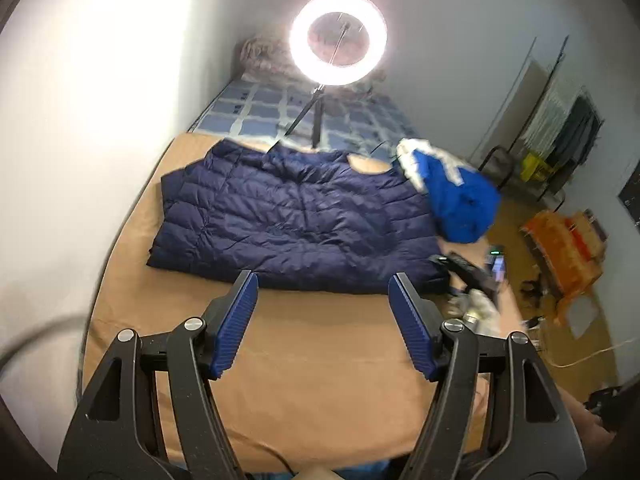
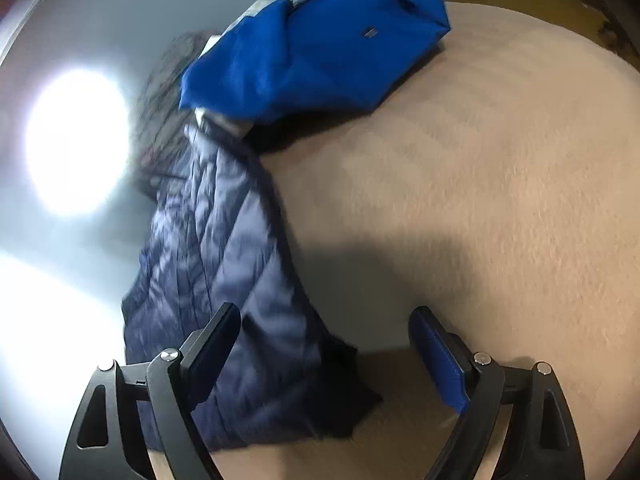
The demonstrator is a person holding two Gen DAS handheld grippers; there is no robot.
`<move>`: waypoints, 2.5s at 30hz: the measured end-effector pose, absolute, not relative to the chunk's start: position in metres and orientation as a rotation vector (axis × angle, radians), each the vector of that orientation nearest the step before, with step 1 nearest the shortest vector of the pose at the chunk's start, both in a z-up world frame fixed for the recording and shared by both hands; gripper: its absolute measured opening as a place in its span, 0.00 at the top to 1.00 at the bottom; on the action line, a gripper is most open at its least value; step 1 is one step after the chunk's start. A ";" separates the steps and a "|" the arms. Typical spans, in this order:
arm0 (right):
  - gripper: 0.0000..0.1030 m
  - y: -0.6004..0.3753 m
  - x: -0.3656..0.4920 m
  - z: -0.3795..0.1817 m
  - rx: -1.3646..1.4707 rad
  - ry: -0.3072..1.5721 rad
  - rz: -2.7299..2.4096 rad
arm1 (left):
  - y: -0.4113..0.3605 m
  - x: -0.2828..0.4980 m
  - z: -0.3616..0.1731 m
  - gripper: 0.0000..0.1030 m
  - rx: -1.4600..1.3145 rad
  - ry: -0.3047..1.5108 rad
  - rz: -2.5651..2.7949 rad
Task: Fold large clothes
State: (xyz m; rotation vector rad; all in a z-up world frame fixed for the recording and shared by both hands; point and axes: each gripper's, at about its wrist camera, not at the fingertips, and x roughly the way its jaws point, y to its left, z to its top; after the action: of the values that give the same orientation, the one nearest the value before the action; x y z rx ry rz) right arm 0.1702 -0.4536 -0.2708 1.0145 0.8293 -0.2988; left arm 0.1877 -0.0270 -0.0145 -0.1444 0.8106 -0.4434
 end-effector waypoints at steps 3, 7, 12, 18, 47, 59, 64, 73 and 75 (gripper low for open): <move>0.45 -0.451 0.182 -0.268 0.996 0.832 -0.264 | -0.018 0.181 -0.013 0.22 -0.156 0.758 -0.438; 0.83 -0.432 0.194 -0.250 0.863 0.860 -0.257 | -0.015 0.208 -0.053 0.22 -0.138 0.788 -0.361; 0.98 -0.408 0.201 -0.200 0.656 0.818 -0.212 | -0.009 0.243 -0.108 0.22 -0.206 0.889 -0.308; 0.99 -0.357 0.204 -0.133 0.443 0.712 -0.110 | -0.006 0.244 -0.127 0.22 -0.255 0.933 -0.329; 0.99 -0.053 0.349 -0.134 0.289 0.724 0.402 | 0.078 0.223 -0.112 0.22 -0.397 0.865 -0.276; 0.99 0.052 0.375 -0.219 0.132 0.902 0.553 | 0.107 0.221 -0.111 0.22 -0.423 0.834 -0.206; 0.99 0.060 0.369 -0.245 0.075 0.956 0.585 | 0.113 0.222 -0.111 0.22 -0.431 0.830 -0.193; 0.67 0.042 0.355 -0.233 0.113 0.982 0.729 | 0.105 0.221 -0.106 0.22 -0.405 0.818 -0.201; 0.58 0.029 0.340 -0.217 0.154 0.959 0.754 | 0.105 0.220 -0.104 0.22 -0.397 0.809 -0.206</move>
State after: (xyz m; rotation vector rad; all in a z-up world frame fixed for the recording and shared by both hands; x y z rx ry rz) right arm 0.3402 0.0292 -0.2167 0.1543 0.9590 0.7542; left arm 0.2197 0.1052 -0.1039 -0.3974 0.8086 -0.2063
